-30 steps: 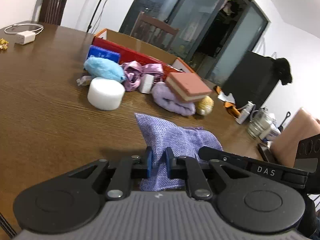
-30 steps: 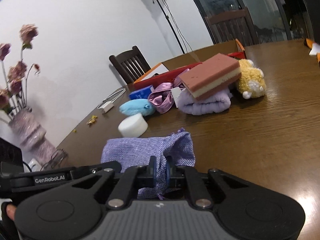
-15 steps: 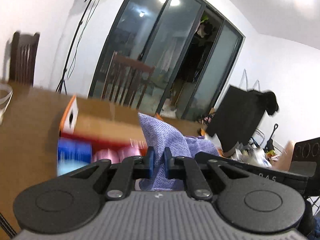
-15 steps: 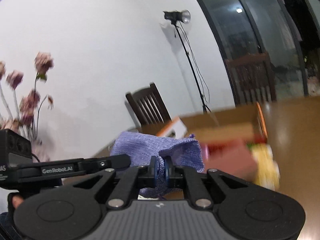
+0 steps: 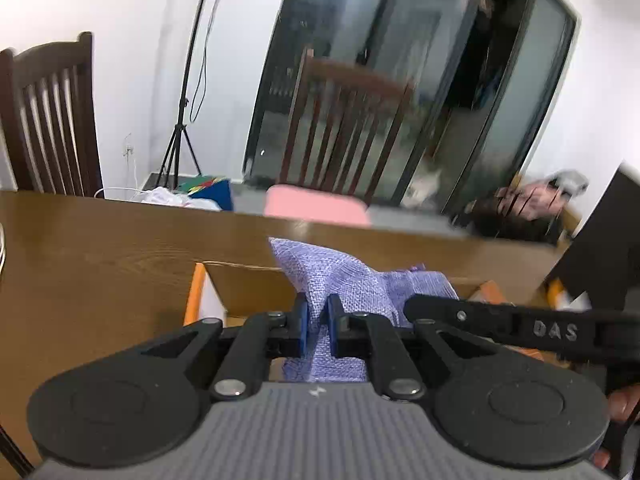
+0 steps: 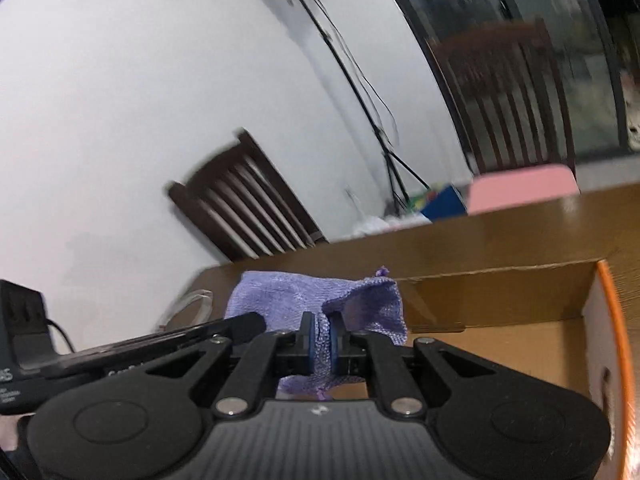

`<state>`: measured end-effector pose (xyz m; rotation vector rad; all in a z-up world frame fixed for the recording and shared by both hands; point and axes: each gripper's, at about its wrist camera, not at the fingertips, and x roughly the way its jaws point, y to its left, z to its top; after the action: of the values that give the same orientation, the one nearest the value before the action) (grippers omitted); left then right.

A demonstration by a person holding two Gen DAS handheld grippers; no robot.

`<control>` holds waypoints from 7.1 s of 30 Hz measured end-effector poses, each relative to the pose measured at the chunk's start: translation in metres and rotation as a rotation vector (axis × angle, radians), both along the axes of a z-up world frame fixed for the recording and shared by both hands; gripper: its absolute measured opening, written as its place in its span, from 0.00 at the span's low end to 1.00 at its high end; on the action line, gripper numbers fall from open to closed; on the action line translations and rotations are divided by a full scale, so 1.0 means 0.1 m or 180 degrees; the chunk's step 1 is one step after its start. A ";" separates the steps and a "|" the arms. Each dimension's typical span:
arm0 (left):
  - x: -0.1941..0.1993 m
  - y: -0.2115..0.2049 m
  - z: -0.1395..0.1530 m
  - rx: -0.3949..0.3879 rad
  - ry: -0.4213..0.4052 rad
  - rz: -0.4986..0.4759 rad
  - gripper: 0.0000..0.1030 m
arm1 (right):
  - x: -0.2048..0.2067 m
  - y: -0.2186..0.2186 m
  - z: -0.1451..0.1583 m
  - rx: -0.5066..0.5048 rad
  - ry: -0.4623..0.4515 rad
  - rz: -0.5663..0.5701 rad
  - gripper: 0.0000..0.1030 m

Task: Organize soft objects
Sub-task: 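Lift the purple pouch with both tools and carry it into the cardboard box, then lower the pouch onto the box floor and open both tools, then withdraw both tools from the box back toward the soft items, then close both tools on the pink-and-yellow sponge, then lift the sponge with both tools and carry it into the box, then set the sponge beside the pouch and open both tools, then withdraw both tools from the box toward the plush toys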

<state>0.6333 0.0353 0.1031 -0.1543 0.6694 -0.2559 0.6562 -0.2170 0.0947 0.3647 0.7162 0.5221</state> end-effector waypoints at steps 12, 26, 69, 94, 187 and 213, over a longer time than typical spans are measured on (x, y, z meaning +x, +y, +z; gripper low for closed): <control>0.32 -0.11 -0.49 0.0498 0.0415 0.0033 0.46 | 0.61 0.16 -0.69 -0.0129 0.0705 -0.0120 0.36; -0.16 -0.01 -0.18 0.0292 0.0191 0.0240 0.53 | 0.17 0.24 -0.36 -0.0653 0.0299 -0.0043 0.50; -5.38 -0.08 -0.66 0.0274 -0.1233 0.0409 1.00 | -5.54 -0.82 -0.56 -0.0849 -0.1140 -0.0952 1.00; -4.28 -0.49 -0.63 0.0172 -0.0994 -0.0017 0.99 | -4.49 -0.82 -0.58 -0.0996 -0.1040 -0.0885 0.91; 0.25 -0.92 -0.60 -0.0968 0.0453 -0.0189 0.62 | -0.22 -0.39 -0.36 -0.1838 -0.0331 -0.0607 0.59; -3.62 0.03 0.61 0.0394 -0.1452 0.0163 1.00 | -3.68 -0.81 0.84 -0.1137 -0.1594 -0.0865 0.87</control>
<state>0.2709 0.0387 0.1640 0.0079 0.2265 -0.1904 0.2885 -0.2981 0.1791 -0.0113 0.2568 0.2038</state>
